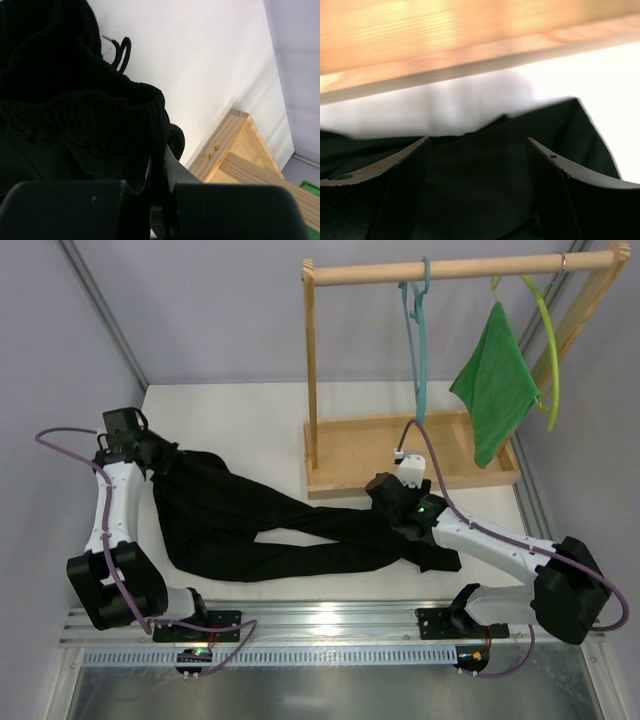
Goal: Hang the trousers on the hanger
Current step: Fold the trousers
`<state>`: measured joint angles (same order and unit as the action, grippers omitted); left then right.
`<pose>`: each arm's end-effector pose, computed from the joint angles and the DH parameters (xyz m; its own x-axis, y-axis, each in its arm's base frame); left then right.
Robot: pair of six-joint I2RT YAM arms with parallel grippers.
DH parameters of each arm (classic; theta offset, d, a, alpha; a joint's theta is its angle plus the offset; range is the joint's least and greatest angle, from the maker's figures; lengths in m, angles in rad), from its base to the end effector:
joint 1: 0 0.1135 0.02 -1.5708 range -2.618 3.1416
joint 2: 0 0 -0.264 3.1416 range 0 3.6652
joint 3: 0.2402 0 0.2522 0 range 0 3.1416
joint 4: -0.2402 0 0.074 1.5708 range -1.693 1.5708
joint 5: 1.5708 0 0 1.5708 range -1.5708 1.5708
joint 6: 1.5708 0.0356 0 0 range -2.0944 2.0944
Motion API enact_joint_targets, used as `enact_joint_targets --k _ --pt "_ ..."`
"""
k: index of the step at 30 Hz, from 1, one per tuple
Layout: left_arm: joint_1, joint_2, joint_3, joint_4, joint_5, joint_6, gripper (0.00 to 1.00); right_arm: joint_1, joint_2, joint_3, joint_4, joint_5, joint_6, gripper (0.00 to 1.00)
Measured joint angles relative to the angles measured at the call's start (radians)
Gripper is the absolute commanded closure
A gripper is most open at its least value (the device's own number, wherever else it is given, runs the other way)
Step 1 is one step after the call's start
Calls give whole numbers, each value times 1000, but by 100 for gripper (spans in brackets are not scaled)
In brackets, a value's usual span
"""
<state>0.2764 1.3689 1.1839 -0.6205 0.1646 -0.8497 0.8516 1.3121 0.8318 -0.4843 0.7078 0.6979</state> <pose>0.2849 0.0747 0.3074 -0.3379 -0.8660 -0.3686 -0.6267 0.4992 -0.5983 0.1854 0.1766 0.2257 -0.6253 0.0270 -0.7799 0.0969 0.9944 -0.0433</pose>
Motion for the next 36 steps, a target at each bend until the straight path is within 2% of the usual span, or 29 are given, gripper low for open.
enact_joint_targets --k 4,11,16,20,27,30,36 --pt "22 9 -40 14 51 24 100 -108 -132 -122 27 -100 15 28" --pt "33 25 -42 26 87 46 100 -72 -201 -281 120 -262 60 31" --pt "115 23 -42 21 75 31 99 -47 -226 -385 108 -298 168 31" --pt "186 9 -42 21 83 14 100 -47 -255 -394 98 -301 226 31" --pt "185 4 -18 18 118 22 100 -57 -324 -311 -71 -193 241 29" --pt "185 4 -11 18 129 24 100 -151 -343 -267 -82 -158 211 30" --pt "185 4 2 16 135 26 100 -419 -348 -265 -109 -169 219 30"
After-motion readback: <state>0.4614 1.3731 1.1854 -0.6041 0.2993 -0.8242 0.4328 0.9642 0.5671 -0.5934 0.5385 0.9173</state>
